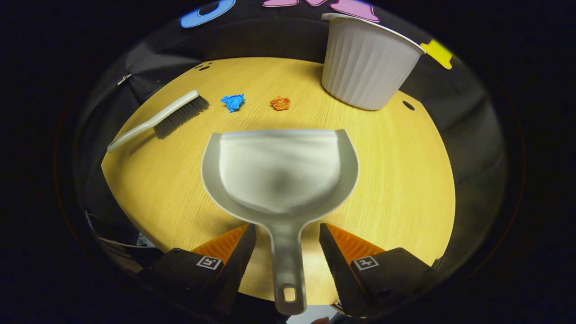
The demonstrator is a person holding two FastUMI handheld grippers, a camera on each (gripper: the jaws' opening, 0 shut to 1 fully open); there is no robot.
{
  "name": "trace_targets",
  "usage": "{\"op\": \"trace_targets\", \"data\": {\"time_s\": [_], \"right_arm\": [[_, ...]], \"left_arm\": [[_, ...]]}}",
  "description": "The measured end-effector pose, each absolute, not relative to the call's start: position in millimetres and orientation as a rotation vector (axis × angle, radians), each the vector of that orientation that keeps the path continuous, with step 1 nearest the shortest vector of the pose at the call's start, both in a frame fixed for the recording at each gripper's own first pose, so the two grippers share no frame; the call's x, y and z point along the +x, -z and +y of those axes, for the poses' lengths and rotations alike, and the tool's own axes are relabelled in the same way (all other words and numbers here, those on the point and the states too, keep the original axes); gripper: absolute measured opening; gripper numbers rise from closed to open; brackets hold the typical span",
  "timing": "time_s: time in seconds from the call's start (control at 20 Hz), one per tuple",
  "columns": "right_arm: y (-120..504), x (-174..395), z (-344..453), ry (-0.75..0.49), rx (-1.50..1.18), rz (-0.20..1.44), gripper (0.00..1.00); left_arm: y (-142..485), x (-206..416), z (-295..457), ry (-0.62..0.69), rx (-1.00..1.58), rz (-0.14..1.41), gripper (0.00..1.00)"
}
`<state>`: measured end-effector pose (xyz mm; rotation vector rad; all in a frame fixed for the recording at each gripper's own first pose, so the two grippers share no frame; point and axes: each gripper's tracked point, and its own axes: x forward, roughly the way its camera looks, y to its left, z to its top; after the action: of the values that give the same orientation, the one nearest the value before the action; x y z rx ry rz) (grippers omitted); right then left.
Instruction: Pick up the small broom and dustpan from the desktop, sweep the trash into the dustpan with the broom, and then empty the trash into the garbage bin.
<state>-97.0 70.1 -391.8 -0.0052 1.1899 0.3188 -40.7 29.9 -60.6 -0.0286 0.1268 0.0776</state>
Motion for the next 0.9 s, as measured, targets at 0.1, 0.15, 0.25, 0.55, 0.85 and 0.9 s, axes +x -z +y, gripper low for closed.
{"op": "trace_targets", "data": {"time_s": [0.1,0.15,0.25,0.55,0.85,0.9], "right_arm": [[399.5,-95.6,71.1,-0.313,0.005,1.224,0.9],[403.6,-95.7,71.2,-0.316,-0.001,1.24,0.9],[411.0,-96.3,71.7,-0.323,-0.018,1.268,0.88],[412.7,-92.9,76.6,-0.352,0.0,1.319,0.64],[412.7,-88.4,78.6,-0.349,0.02,1.305,0.39],[413.1,-85.1,80.2,-0.355,0.026,1.283,0.36]], "left_arm": [[61.7,-40.2,34.3,-0.088,-0.031,0.129,0.95],[61.9,-39.7,35.9,-0.092,-0.03,0.131,0.95],[63.7,-38.5,38.5,-0.101,-0.027,0.133,0.95],[74.0,-32.8,46.4,-0.132,-0.033,0.156,0.95],[89.6,-21.0,47.6,-0.144,-0.024,0.204,0.95],[98.8,-19.3,48.5,-0.148,-0.019,0.235,0.95]]}}
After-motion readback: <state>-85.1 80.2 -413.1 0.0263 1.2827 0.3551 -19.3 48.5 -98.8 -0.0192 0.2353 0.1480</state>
